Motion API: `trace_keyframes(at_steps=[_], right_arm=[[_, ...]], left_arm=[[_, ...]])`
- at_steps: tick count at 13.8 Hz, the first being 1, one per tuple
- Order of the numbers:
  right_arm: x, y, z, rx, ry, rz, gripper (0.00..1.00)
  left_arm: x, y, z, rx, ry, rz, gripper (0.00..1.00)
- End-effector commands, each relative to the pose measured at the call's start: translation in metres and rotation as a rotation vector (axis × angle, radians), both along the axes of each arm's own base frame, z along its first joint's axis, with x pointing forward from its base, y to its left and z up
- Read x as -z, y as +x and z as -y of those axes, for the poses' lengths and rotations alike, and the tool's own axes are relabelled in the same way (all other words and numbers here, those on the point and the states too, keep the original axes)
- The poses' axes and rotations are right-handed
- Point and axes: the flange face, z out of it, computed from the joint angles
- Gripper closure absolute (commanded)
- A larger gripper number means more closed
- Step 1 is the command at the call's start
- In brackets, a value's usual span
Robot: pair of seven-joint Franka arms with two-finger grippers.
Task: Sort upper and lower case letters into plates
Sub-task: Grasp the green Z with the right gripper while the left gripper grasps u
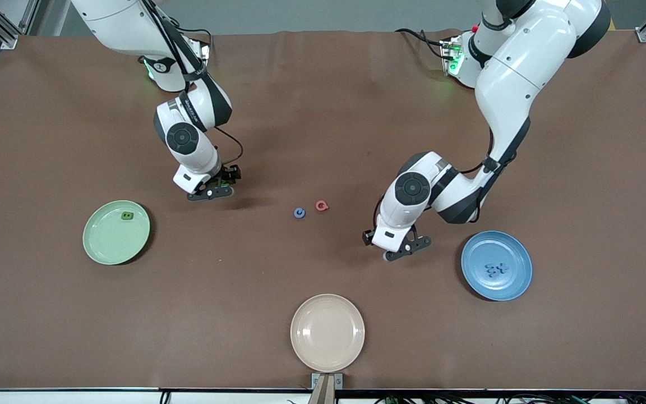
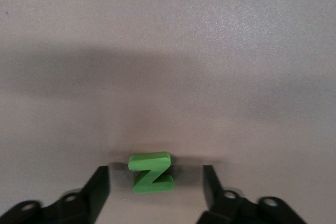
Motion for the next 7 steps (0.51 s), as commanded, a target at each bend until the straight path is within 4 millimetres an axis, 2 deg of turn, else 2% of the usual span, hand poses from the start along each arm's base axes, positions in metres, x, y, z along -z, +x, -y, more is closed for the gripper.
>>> trace_keyframes(at_steps=[1,5,6,7], right_arm=[[0.0032,-0.0043,0.0012,0.002,0.002,0.008,0.38],[0.0025,-0.0031,0.0015,0.005,0.004,0.013,0.48],[0.0033,-0.0033,0.0016,0.005,0.003,0.011,0.52],[0.0025,-0.0034,0.0008,0.004,0.004,0.013,0.61]], left_arm=[[0.0036,0.0027,0.0048,0.010,0.006,-0.002,0.37],[0.0095,-0.0003,0.0073,0.017,0.008,-0.011,0.52],[0.0107,-0.0012,0.0080,0.020,0.010,-0.012,0.59],[0.0123,-0.0001,0.0055,0.016,0.013,-0.014,0.67]])
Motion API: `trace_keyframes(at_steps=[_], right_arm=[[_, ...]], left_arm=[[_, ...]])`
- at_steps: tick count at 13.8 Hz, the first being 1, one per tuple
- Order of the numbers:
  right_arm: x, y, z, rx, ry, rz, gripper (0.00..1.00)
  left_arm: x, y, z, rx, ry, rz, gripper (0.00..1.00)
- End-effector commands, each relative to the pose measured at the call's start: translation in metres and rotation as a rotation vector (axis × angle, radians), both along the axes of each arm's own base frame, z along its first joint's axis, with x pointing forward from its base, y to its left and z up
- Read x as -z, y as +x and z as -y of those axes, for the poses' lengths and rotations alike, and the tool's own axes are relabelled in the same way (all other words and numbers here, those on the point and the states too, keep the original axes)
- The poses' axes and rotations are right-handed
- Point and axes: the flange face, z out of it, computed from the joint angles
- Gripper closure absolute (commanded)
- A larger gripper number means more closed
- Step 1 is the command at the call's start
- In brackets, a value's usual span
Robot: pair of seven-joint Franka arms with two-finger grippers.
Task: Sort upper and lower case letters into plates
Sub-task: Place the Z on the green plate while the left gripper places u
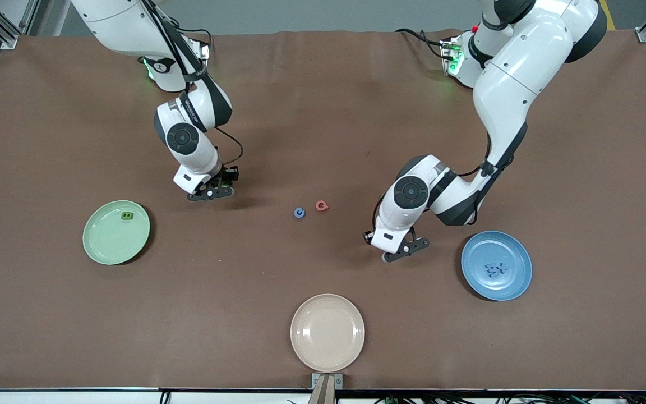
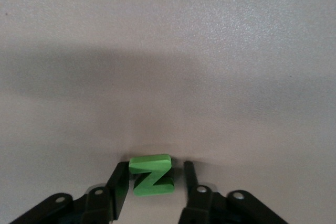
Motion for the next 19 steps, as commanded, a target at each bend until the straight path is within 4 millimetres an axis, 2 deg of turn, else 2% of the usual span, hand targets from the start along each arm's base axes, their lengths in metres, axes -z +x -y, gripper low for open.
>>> trace_keyframes(at_steps=[1,3,5,6,7,9,10,12,14,16,17,19], right_arm=[[0.001,-0.003,0.001,0.005,0.002,0.009,0.66],[0.000,-0.003,0.001,0.005,0.002,0.009,0.71],[-0.006,0.000,0.005,0.014,0.000,0.010,0.79],[-0.015,0.003,0.010,0.025,-0.004,0.006,0.81],[-0.034,0.011,0.020,0.042,-0.010,-0.001,0.83],[-0.077,0.032,0.056,0.079,-0.024,-0.017,0.83],[-0.097,0.045,0.079,0.059,-0.018,-0.023,0.84],[-0.120,0.072,0.130,0.020,-0.001,-0.022,0.85],[-0.140,0.101,0.189,-0.014,0.008,0.004,0.85],[-0.130,0.117,0.239,-0.032,-0.025,0.001,0.85],[-0.119,0.122,0.255,-0.016,-0.025,-0.009,0.85],[-0.090,0.128,0.268,0.005,-0.017,-0.024,0.85]], left_arm=[[0.006,0.006,-0.002,0.007,0.017,0.001,0.74],[0.014,0.007,-0.007,0.002,0.024,-0.008,0.82],[-0.003,0.021,-0.010,-0.010,0.019,0.022,0.95],[-0.012,0.025,-0.011,-0.015,0.027,0.025,0.99],[-0.028,0.033,-0.016,-0.030,0.029,0.042,1.00],[-0.058,0.053,-0.041,-0.069,0.039,0.074,1.00],[-0.071,0.064,-0.062,-0.090,0.049,0.090,1.00],[-0.089,0.078,-0.105,-0.016,0.099,0.093,1.00],[-0.101,0.090,-0.148,0.053,0.129,0.080,1.00],[-0.103,0.100,-0.189,0.109,0.146,0.060,1.00],[-0.106,0.103,-0.209,0.152,0.154,0.051,0.99],[-0.102,0.109,-0.253,0.233,0.161,0.019,0.99]])
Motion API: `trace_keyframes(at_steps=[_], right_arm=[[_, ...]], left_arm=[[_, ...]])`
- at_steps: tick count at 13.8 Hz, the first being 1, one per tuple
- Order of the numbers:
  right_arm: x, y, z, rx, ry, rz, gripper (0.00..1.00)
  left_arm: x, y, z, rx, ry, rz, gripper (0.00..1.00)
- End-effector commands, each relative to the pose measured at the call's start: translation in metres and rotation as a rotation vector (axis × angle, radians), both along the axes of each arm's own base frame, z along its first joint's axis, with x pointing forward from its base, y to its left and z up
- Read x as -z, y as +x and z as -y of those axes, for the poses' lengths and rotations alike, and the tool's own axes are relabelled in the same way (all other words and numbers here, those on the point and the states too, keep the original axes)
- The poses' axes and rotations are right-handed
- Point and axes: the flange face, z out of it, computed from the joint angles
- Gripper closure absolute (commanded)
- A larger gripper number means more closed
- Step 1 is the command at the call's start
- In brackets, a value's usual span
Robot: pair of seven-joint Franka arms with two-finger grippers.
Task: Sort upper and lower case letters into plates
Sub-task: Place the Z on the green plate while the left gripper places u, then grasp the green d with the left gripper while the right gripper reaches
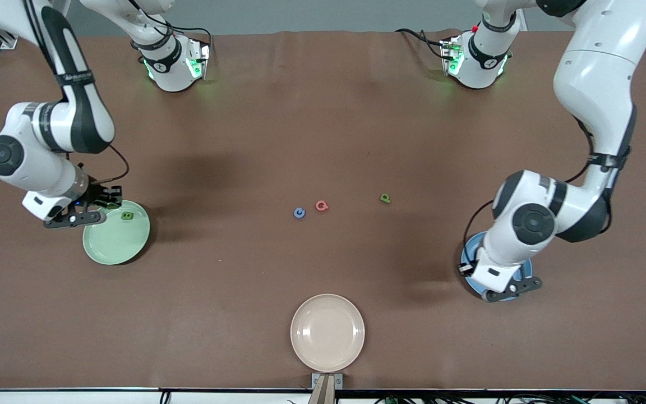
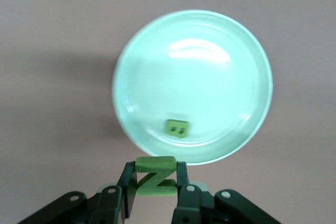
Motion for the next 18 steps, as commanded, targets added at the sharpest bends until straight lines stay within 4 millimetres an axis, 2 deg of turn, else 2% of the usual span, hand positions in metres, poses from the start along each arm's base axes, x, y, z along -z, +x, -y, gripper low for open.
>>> trace_keyframes(at_steps=[1,5,7,10,12,13,14,15,16,17,18], right_arm=[[0.047,0.014,0.001,-0.004,0.004,-0.028,0.85],[0.086,0.016,-0.001,0.005,0.017,-0.029,0.84],[0.100,0.019,-0.001,0.006,0.021,-0.015,0.84],[0.104,0.027,-0.002,0.003,0.022,-0.009,0.84],[0.104,0.027,-0.002,0.000,0.021,-0.007,0.81],[0.104,0.027,-0.003,-0.002,0.021,-0.009,0.67],[0.103,0.027,-0.005,-0.003,0.020,-0.014,0.32],[0.097,0.028,-0.007,-0.002,0.019,-0.010,0.05],[0.090,0.027,-0.010,-0.005,0.018,-0.022,0.04],[0.078,0.026,-0.016,-0.009,0.015,-0.036,0.04],[0.065,0.024,-0.026,-0.009,0.012,-0.055,0.04]], left_arm=[[0.003,-0.003,-0.044,0.091,0.027,-0.046,0.99],[0.026,0.000,-0.089,0.147,0.023,-0.080,0.98],[0.036,0.000,-0.094,0.186,0.021,-0.095,0.96],[0.048,0.000,-0.092,0.190,0.013,-0.106,0.87],[0.049,0.000,-0.092,0.191,0.009,-0.098,0.87],[0.053,0.000,-0.091,0.189,0.007,-0.104,0.77],[0.053,0.000,-0.090,0.178,0.005,-0.103,0.48],[0.052,-0.002,-0.089,0.170,0.005,-0.107,0.07],[0.048,-0.007,-0.089,0.186,0.009,-0.116,0.00],[0.032,-0.013,-0.086,0.192,0.019,-0.114,0.00],[0.026,-0.026,-0.077,0.195,0.033,-0.142,0.00]])
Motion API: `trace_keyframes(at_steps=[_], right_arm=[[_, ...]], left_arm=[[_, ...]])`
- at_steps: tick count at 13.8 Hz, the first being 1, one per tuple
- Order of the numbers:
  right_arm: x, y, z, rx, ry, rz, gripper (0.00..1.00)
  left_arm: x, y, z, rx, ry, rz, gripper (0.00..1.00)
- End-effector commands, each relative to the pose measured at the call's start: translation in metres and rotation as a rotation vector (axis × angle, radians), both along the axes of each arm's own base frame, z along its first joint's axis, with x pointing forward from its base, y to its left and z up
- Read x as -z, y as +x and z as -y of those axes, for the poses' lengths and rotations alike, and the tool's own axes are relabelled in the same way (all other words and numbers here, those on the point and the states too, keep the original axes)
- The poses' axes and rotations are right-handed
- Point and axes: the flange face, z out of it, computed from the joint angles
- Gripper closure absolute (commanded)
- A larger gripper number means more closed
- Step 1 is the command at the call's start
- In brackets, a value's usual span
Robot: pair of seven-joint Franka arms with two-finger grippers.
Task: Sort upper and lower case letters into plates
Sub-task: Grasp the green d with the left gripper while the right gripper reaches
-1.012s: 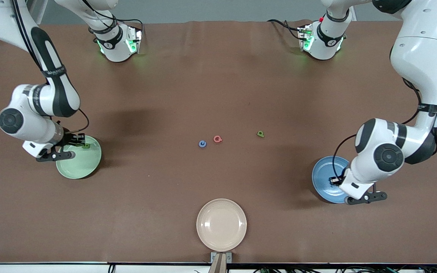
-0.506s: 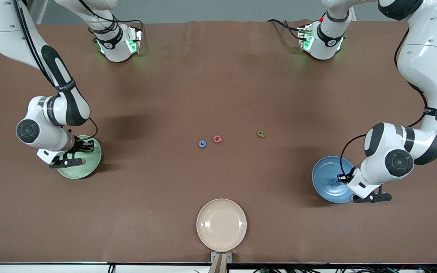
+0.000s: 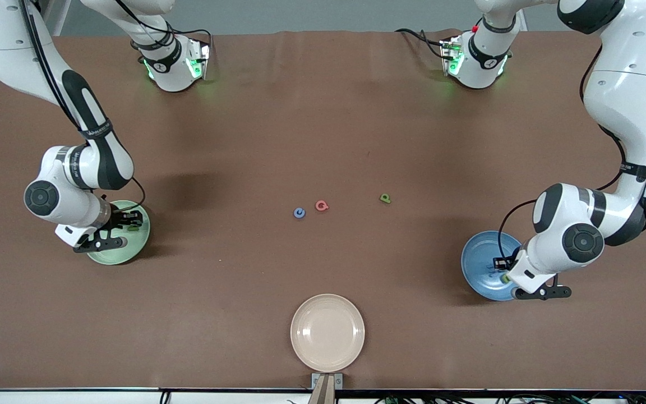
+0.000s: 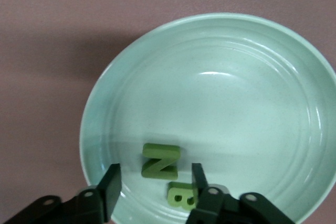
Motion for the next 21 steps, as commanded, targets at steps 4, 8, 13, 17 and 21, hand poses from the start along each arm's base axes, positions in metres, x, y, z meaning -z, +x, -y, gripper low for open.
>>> trace_keyframes(at_steps=[4,8,13,17,21], right_arm=[[-0.063,-0.019,-0.131,0.107,-0.038,-0.060,0.04],[-0.079,-0.042,-0.283,0.296,-0.054,0.002,0.01],[-0.039,-0.045,-0.407,0.584,-0.015,0.050,0.01],[-0.015,-0.030,-0.436,0.703,0.015,0.049,0.01],[0.000,-0.034,-0.453,0.771,0.047,0.062,0.02]], left_arm=[[-0.057,-0.076,0.071,-0.022,0.060,-0.017,0.00],[-0.051,-0.124,0.150,-0.214,0.038,-0.015,0.00],[-0.029,-0.178,0.240,-0.466,-0.015,0.006,0.00],[-0.005,-0.206,0.280,-0.564,-0.052,0.010,0.09],[0.028,-0.218,0.297,-0.650,-0.018,0.085,0.17]])
